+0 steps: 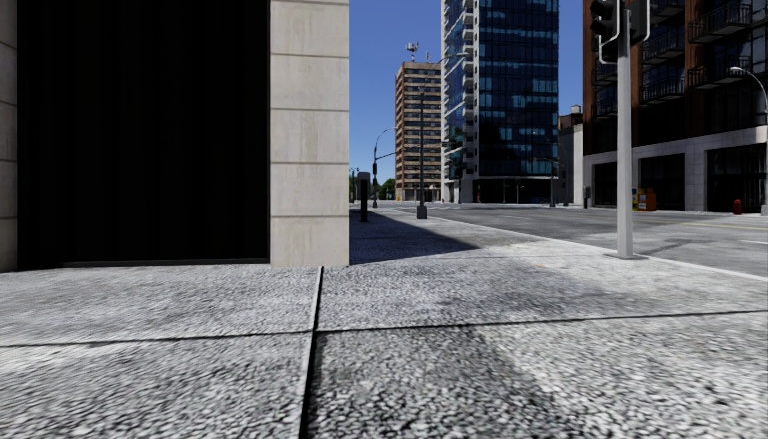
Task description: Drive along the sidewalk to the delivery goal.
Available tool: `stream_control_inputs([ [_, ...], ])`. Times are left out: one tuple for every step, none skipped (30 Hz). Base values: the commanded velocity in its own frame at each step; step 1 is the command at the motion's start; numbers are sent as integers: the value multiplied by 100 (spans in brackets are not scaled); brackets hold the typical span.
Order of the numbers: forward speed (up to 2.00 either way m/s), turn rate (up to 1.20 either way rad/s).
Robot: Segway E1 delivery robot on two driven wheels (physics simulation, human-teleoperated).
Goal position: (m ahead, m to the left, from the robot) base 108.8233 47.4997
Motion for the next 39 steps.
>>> stream_control_inputs([
  [0,0],
  [0,0],
  [0,0],
  [0,0],
  [0,0],
  [0,0],
  [0,0],
  [0,0],
  [0,0],
  [0,0],
  [0,0],
  [0,0],
  [0,0],
  [0,0],
  [0,0],
  [0,0],
  [0,0],
  [0,0],
  [0,0],
  [0,0],
  [0,0],
  [0,0],
  [0,0],
  [0,0],
  [0,0],
  [0,0],
  [0,0],
  [0,0],
  [0,0],
  [0,0],
  [63,0],
  [98,0],
  [98,0],
  [150,0],
  [200,0],
  [200,0],
  [200,0],
  [200,0],
  [200,0],
])
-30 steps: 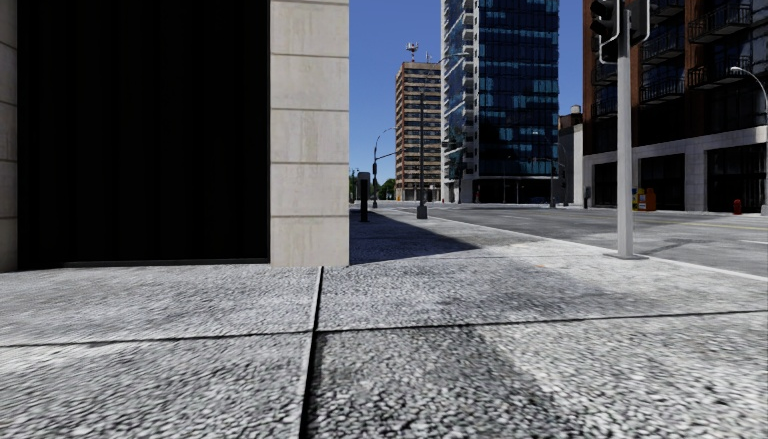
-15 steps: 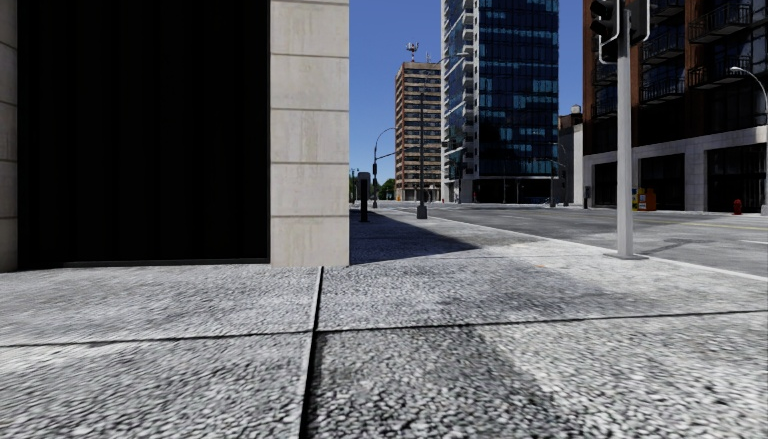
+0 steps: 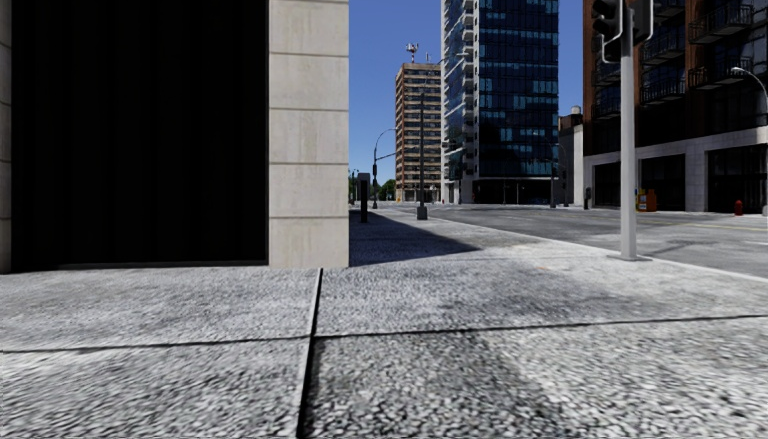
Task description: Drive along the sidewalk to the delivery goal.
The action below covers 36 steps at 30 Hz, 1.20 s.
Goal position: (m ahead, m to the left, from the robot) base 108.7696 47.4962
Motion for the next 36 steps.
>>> stream_control_inputs([
  [200,0],
  [200,0],
  [200,0],
  [200,0],
  [200,0],
  [200,-2],
  [200,-9],
  [200,-17],
  [200,-19],
  [200,-19],
  [200,-19],
  [200,-20],
  [200,-21],
  [200,-21],
  [200,-22],
  [200,-22],
  [200,-23],
  [200,-25],
  [200,-25],
  [200,-27],
  [200,-28],
  [200,-28],
  [200,-28],
  [200,-28],
  [200,-28],
  [200,-29],
  [200,-29],
  [200,-29],
  [200,-29],
  [200,-29],
  [200,-29],
  [200,-29],
  [200,-29],
  [200,-29],
  [200,-29],
  [200,-29],
])
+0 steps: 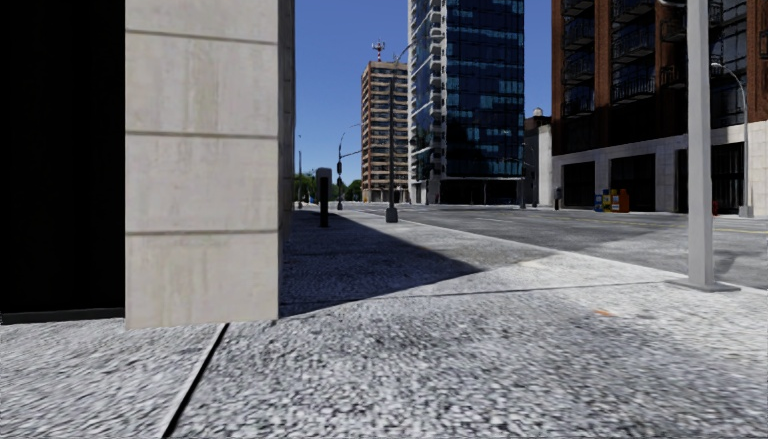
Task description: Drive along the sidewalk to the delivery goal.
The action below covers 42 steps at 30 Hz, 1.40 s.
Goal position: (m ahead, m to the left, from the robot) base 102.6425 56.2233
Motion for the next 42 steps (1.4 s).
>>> stream_control_inputs([
  [200,-29],
  [200,-29],
  [200,-29],
  [200,-29],
  [200,-29],
  [200,-29],
  [200,-29],
  [200,-29],
  [200,-29],
  [200,-29],
  [200,-29],
  [200,-29],
  [200,-29],
  [200,-29],
  [200,-29],
  [200,-29],
  [200,-29],
  [200,-29],
  [200,-29],
  [200,-29],
  [200,-29],
  [200,-29],
  [200,-29],
  [200,-29],
  [200,-26],
  [200,0],
  [200,0],
  [200,0],
  [200,0],
  [200,0],
  [200,0],
  [200,0],
  [200,0],
  [200,0],
  [200,0],
  [200,0],
  [200,0],
  [200,0],
  [200,0],
  [200,0],
  [200,0],
  [200,0],
])
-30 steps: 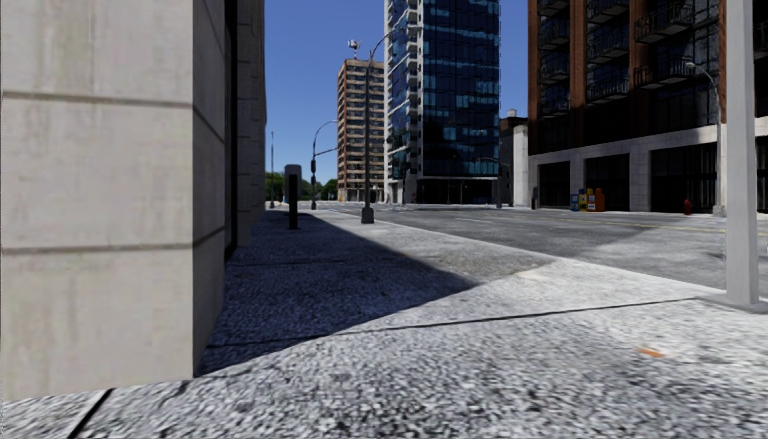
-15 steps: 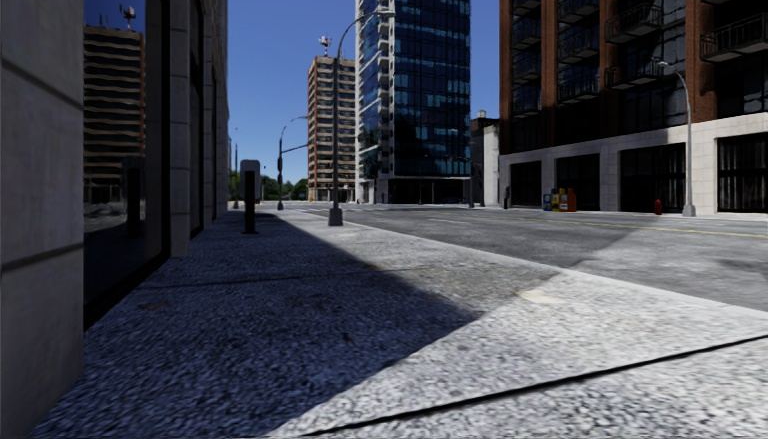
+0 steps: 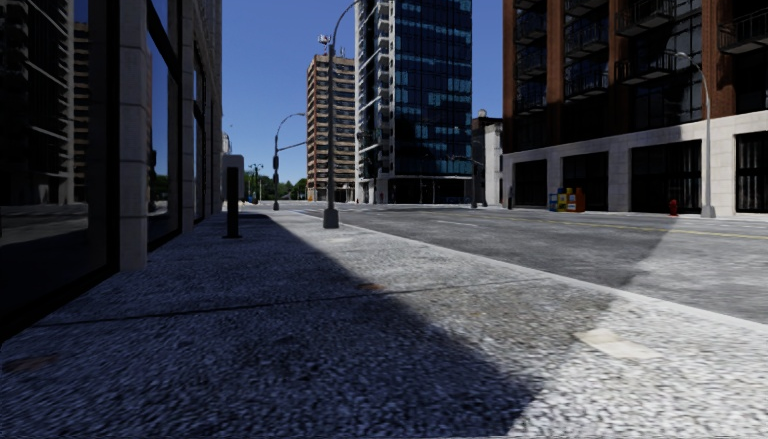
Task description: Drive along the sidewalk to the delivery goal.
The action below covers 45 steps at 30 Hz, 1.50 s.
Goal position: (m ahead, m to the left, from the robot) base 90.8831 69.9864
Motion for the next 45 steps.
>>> stream_control_inputs([
  [200,0],
  [200,0],
  [200,0],
  [200,0],
  [200,0],
  [200,0],
  [200,0],
  [200,0],
  [200,0],
  [200,0],
  [200,10],
  [200,18],
  [200,21],
  [200,21],
  [200,22],
  [200,27],
  [200,32],
  [200,35],
  [200,36],
  [200,36],
  [200,36],
  [200,36],
  [200,36],
  [200,36],
  [200,36],
  [200,36],
  [200,36],
  [200,36],
  [200,36],
  [200,36],
  [200,36],
  [200,36],
  [200,36],
  [200,36],
  [200,36],
  [200,36],
  [200,36],
  [200,36],
  [200,36],
  [200,36],
  [200,36],
  [200,36],
  [200,36],
  [200,36],
  [200,36],
])
